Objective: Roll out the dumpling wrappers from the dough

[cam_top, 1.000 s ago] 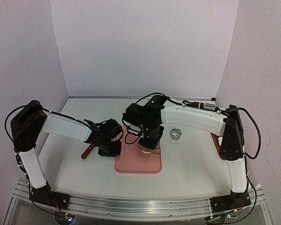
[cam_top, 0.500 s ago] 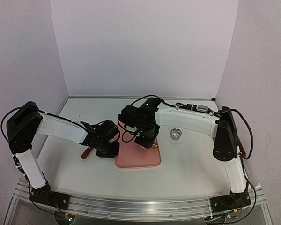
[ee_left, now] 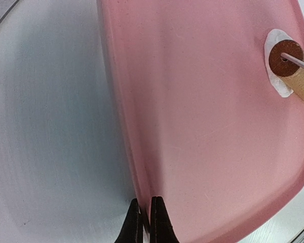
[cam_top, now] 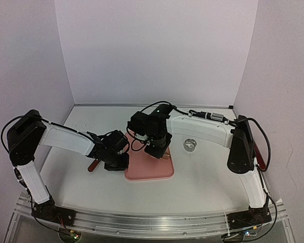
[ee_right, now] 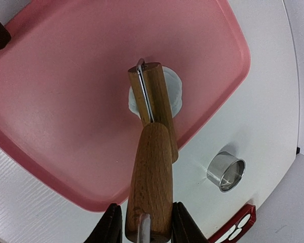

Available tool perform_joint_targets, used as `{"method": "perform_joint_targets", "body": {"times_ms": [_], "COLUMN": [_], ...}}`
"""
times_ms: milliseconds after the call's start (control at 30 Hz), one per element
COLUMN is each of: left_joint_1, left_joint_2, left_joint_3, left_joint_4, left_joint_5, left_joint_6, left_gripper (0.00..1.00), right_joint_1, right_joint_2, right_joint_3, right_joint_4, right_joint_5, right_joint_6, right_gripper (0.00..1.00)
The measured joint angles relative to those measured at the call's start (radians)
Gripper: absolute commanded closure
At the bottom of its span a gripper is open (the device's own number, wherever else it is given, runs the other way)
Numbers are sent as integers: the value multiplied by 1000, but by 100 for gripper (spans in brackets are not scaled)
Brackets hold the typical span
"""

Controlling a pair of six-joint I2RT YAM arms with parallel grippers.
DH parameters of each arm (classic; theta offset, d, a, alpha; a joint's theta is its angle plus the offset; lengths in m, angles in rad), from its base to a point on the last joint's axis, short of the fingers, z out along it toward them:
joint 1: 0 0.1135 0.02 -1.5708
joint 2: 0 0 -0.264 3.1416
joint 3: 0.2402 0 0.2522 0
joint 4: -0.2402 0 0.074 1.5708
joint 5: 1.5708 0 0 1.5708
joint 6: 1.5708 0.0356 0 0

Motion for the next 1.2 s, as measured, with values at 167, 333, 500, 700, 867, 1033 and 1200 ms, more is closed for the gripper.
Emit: {"method": "perform_joint_targets", "body": {"times_ms": [167, 333, 500, 700, 867, 1033, 1200], "left_joint_1": [0, -1, -15, -92, -172, -205, -203], "left_joint_2": [-16, -34, -47, -72, -72, -55, -31], "left_joint_3": [-26, -48, -51, -72, -72, -20, 103], "left_joint_4": [17, 16, -19, -48, -51, -143, -237], "left_joint_5": [9, 29, 28, 22, 5, -29, -64], "left_joint_6": [-1, 15, 40, 45, 10, -83, -149], "left_gripper": [100, 100, 100, 100, 100, 87, 58], "right_joint_1": [-19, -41, -59, -82, -160, -286, -381], "right_joint_2": [-1, -29, -96, -229, -344, -408, -409], "right_joint_3": [42, 50, 57, 61, -28, -242, -365], "right_joint_4": [-40, -70, -93, -93, -68, -11, 20], "right_joint_5": [-58, -142, -235, -298, -367, -506, -675], "right_joint_6": [59, 119, 156, 212, 263, 308, 331], "right_gripper": [100, 100, 100, 100, 100, 100, 100]}}
